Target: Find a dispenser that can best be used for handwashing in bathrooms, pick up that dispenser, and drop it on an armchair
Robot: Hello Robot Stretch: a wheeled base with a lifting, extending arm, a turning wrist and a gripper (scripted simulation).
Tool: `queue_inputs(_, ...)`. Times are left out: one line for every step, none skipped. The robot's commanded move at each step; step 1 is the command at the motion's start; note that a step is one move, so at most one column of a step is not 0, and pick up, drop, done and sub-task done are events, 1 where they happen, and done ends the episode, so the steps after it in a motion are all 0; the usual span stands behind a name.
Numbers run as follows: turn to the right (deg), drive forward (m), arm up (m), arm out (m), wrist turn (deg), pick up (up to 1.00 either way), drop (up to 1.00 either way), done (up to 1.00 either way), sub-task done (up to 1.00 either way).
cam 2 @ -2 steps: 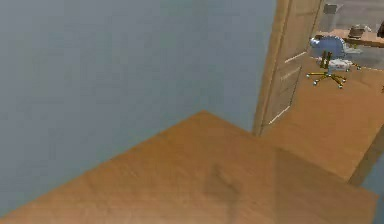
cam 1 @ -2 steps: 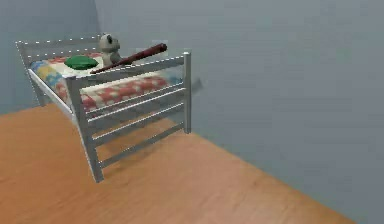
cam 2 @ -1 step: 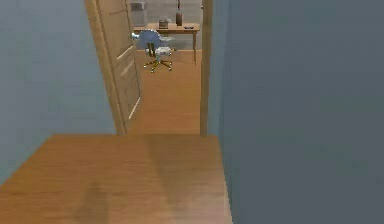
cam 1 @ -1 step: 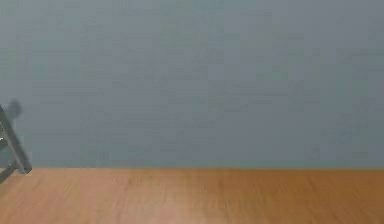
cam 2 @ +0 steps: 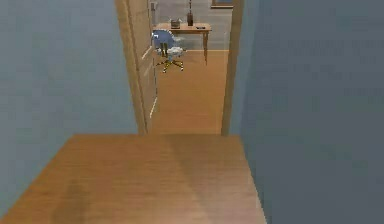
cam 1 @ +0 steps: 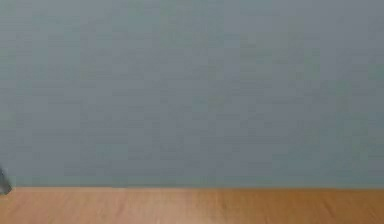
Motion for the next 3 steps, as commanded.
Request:
queue_inputs(45.0, 0.0, 0.0, 0.0, 0.0, 0.0, 0.0, 0.0, 0.0)
queue_inputs(42.0, 0.0, 0.0, 0.0, 0.0, 0.0, 0.0, 0.0, 0.0)
queue_inputs(0.0, 1.0, 0.0, 0.0, 0.0, 0.0, 0.0, 0.0, 0.0)
